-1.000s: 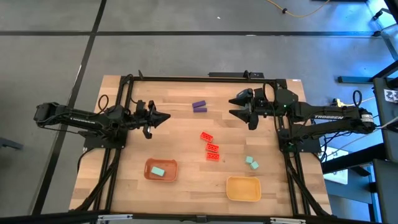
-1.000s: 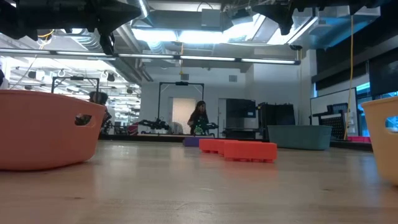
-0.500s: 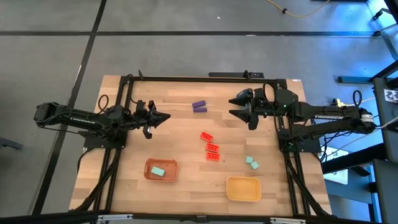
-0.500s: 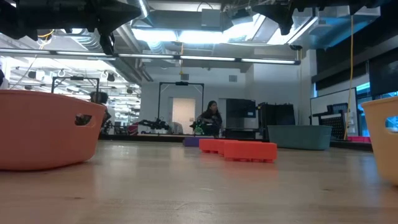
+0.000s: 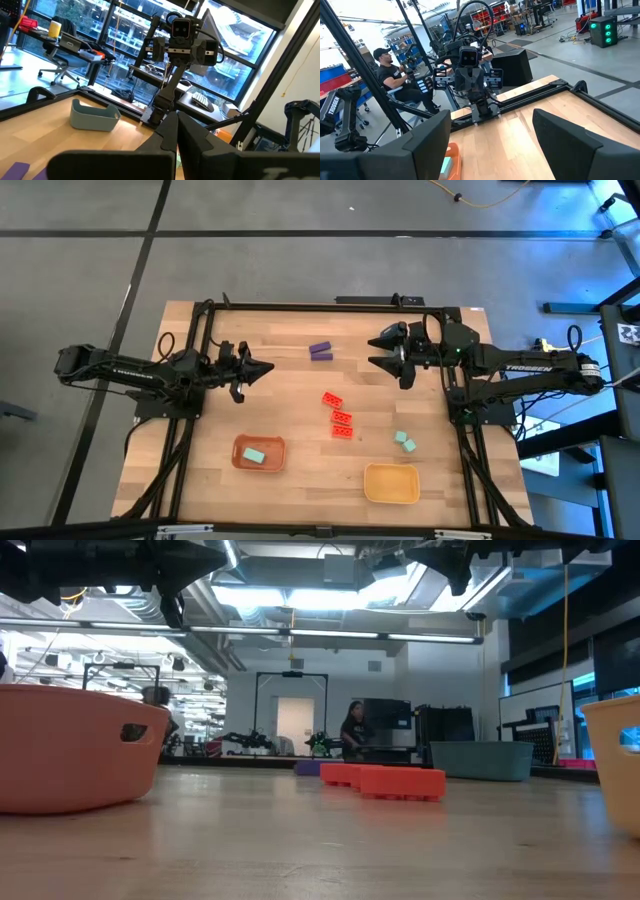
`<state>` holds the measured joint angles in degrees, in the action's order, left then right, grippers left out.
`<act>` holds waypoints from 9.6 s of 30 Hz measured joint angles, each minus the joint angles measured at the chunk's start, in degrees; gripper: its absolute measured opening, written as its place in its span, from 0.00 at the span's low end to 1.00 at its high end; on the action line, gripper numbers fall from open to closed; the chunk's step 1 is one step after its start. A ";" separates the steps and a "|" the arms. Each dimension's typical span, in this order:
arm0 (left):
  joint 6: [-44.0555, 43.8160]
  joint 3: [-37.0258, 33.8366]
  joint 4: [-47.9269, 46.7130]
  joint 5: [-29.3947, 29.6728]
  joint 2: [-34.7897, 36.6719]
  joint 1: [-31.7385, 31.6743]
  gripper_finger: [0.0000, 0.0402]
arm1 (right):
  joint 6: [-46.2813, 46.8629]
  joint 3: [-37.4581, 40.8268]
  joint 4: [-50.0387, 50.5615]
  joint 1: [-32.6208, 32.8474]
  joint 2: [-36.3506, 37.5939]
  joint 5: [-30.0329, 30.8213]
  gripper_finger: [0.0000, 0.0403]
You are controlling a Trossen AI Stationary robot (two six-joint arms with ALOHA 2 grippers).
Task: Sort & place blocks by color
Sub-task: Put the top light blue block into the brown bin, then put the bottom violet block into the gray bin
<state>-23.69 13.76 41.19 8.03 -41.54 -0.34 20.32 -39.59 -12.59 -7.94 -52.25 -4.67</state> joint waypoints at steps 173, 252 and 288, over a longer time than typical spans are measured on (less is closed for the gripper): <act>-0.21 0.02 9.53 0.27 0.00 -0.02 0.00 | 5.76 -15.55 -9.66 12.77 -32.66 -0.88 0.34; -0.14 0.00 10.34 3.25 0.00 -0.01 0.00 | -11.60 -69.26 56.50 22.19 -69.08 10.42 0.67; 0.27 0.00 6.51 -2.64 -0.02 0.00 0.00 | -0.92 -3.82 -15.58 19.34 -13.18 12.58 0.62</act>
<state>-23.42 13.76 47.70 5.39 -41.56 -0.34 19.40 -43.42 -28.17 11.40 -65.43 7.91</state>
